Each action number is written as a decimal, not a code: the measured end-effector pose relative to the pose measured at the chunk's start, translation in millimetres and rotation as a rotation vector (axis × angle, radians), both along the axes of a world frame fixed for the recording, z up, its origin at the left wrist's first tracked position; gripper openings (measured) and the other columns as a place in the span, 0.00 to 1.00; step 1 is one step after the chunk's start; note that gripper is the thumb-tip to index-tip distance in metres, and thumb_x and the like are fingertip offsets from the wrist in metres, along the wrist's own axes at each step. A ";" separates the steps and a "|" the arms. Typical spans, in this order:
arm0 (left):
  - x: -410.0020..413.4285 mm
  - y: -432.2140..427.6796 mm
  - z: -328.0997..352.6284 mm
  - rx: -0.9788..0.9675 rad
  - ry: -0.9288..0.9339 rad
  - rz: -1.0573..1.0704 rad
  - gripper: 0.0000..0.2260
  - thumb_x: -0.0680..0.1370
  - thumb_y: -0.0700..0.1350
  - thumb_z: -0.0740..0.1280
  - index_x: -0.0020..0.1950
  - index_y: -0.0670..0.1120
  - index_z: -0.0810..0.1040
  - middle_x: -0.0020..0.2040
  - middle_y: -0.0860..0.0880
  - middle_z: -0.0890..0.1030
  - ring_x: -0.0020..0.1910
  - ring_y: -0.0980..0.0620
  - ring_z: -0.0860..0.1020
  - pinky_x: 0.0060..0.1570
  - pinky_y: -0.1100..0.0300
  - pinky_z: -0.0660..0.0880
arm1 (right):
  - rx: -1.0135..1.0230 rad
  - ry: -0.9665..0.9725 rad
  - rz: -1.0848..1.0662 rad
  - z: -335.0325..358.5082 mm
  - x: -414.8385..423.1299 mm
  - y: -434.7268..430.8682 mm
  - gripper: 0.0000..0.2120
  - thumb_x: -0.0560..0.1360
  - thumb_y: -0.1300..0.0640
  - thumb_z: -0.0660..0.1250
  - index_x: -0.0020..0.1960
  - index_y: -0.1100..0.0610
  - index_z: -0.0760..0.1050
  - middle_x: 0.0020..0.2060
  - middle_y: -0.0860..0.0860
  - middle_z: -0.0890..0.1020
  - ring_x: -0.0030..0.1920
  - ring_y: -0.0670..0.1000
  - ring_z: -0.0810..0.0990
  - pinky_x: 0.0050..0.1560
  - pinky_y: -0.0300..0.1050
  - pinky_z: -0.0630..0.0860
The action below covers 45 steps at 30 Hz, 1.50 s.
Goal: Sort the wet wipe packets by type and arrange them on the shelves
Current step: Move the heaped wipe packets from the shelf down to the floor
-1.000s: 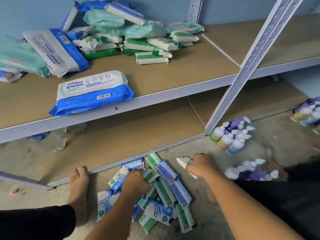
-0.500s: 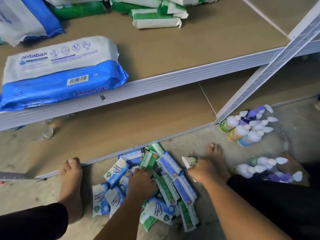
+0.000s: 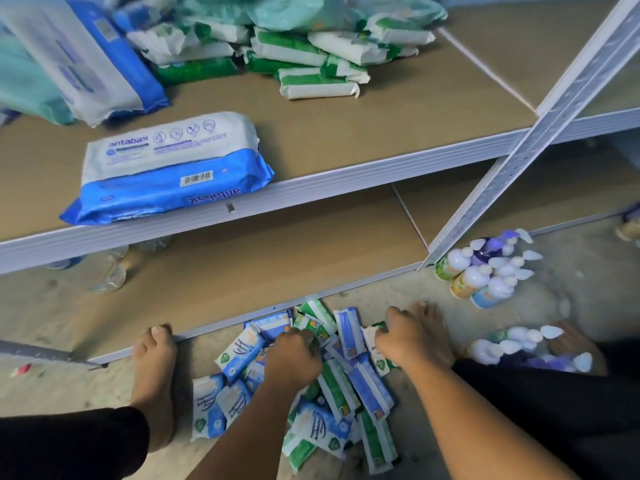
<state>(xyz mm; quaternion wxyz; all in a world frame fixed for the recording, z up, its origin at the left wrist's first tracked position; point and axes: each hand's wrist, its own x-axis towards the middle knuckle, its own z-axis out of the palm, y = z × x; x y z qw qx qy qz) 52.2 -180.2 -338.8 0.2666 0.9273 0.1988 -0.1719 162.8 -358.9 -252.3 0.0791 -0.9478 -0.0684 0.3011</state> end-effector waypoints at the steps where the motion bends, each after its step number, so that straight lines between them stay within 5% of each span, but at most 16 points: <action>1: 2.0 -0.5 9.6 -0.016 -0.023 0.022 0.14 0.77 0.50 0.60 0.57 0.48 0.80 0.49 0.46 0.79 0.49 0.43 0.79 0.43 0.51 0.79 | 0.033 -0.035 0.011 5.5 0.8 -2.8 0.18 0.82 0.51 0.59 0.70 0.55 0.68 0.67 0.54 0.72 0.61 0.54 0.73 0.46 0.41 0.63; 4: 8.0 -3.1 39.5 -0.035 -0.092 0.043 0.17 0.77 0.50 0.62 0.63 0.49 0.80 0.61 0.47 0.80 0.57 0.46 0.79 0.50 0.53 0.79 | 0.117 -0.069 -0.042 23.6 0.2 4.9 0.19 0.80 0.52 0.61 0.70 0.53 0.70 0.63 0.53 0.77 0.48 0.52 0.75 0.42 0.42 0.71; 7: 18.8 -3.2 80.3 -0.017 -0.242 0.041 0.20 0.75 0.50 0.60 0.65 0.53 0.78 0.64 0.53 0.77 0.62 0.50 0.77 0.56 0.58 0.76 | 0.251 -0.133 -0.073 53.9 9.1 18.2 0.23 0.77 0.53 0.62 0.72 0.50 0.71 0.65 0.52 0.78 0.59 0.55 0.79 0.56 0.45 0.77; 9: 28.1 -0.9 115.2 0.026 -0.357 0.019 0.19 0.75 0.50 0.60 0.64 0.54 0.78 0.63 0.57 0.76 0.61 0.52 0.76 0.55 0.62 0.74 | 0.322 -0.204 -0.056 77.5 21.5 25.3 0.22 0.76 0.53 0.63 0.69 0.48 0.74 0.62 0.51 0.80 0.58 0.54 0.80 0.56 0.46 0.77; 13: 48.6 8.5 189.5 0.114 -0.575 -0.083 0.18 0.73 0.50 0.58 0.61 0.54 0.78 0.58 0.56 0.77 0.57 0.52 0.77 0.52 0.59 0.76 | 0.472 -0.487 0.004 144.5 45.1 34.9 0.09 0.73 0.55 0.65 0.51 0.51 0.81 0.44 0.50 0.83 0.45 0.54 0.81 0.46 0.48 0.80; 16: 64.3 18.7 242.0 0.136 -0.719 -0.215 0.17 0.72 0.50 0.56 0.55 0.52 0.79 0.53 0.54 0.78 0.50 0.49 0.79 0.45 0.53 0.78 | 0.553 -0.670 0.038 190.8 64.2 42.2 0.06 0.73 0.57 0.66 0.38 0.54 0.77 0.33 0.47 0.78 0.36 0.53 0.76 0.35 0.46 0.74; 21: 80.7 45.8 304.2 0.189 -0.907 -0.434 0.12 0.71 0.41 0.63 0.52 0.49 0.80 0.51 0.54 0.78 0.44 0.51 0.78 0.38 0.55 0.77 | 0.655 -0.758 0.084 233.0 98.8 58.7 0.09 0.70 0.61 0.66 0.46 0.52 0.80 0.35 0.45 0.76 0.40 0.53 0.75 0.43 0.46 0.76; 24: 96.0 71.9 312.9 0.233 -0.969 -0.391 0.14 0.70 0.39 0.64 0.52 0.49 0.81 0.52 0.53 0.79 0.48 0.50 0.79 0.40 0.54 0.77 | 0.729 -0.741 0.068 232.2 121.1 68.8 0.11 0.69 0.61 0.67 0.50 0.51 0.80 0.38 0.44 0.75 0.41 0.52 0.76 0.48 0.48 0.77; 30: 150.6 106.9 319.0 0.276 -0.780 -0.227 0.21 0.72 0.41 0.67 0.65 0.51 0.77 0.65 0.50 0.75 0.61 0.45 0.75 0.57 0.47 0.76 | 0.713 -0.736 0.006 227.3 158.9 95.0 0.17 0.71 0.58 0.66 0.59 0.51 0.79 0.55 0.48 0.76 0.58 0.53 0.76 0.61 0.50 0.74; 34: 176.0 120.8 313.7 0.244 -0.704 -0.143 0.24 0.73 0.47 0.63 0.70 0.49 0.74 0.68 0.50 0.73 0.65 0.45 0.74 0.61 0.47 0.75 | 0.602 -0.719 0.051 229.3 180.7 110.7 0.27 0.73 0.51 0.64 0.72 0.43 0.70 0.70 0.45 0.68 0.68 0.55 0.66 0.71 0.56 0.65; 38: 195.1 126.7 306.0 0.231 -0.599 -0.120 0.32 0.72 0.53 0.60 0.75 0.47 0.69 0.75 0.48 0.68 0.72 0.45 0.69 0.68 0.47 0.71 | 0.568 -0.682 0.118 219.9 192.9 122.0 0.22 0.81 0.46 0.58 0.74 0.36 0.65 0.76 0.42 0.61 0.72 0.53 0.57 0.73 0.64 0.58; 41: 207.0 127.9 302.0 0.286 -0.452 -0.146 0.33 0.77 0.56 0.62 0.80 0.49 0.59 0.81 0.49 0.59 0.79 0.47 0.59 0.75 0.45 0.62 | 0.542 -0.653 0.150 215.2 197.1 127.5 0.19 0.82 0.43 0.56 0.72 0.38 0.67 0.75 0.40 0.63 0.73 0.51 0.57 0.71 0.63 0.58; 45: 211.4 123.3 299.0 0.378 -0.407 -0.153 0.35 0.79 0.59 0.61 0.82 0.52 0.51 0.80 0.50 0.59 0.77 0.44 0.61 0.74 0.44 0.62 | 0.647 -0.701 0.071 213.5 198.0 136.1 0.16 0.75 0.39 0.67 0.57 0.48 0.73 0.60 0.48 0.76 0.61 0.55 0.72 0.63 0.58 0.69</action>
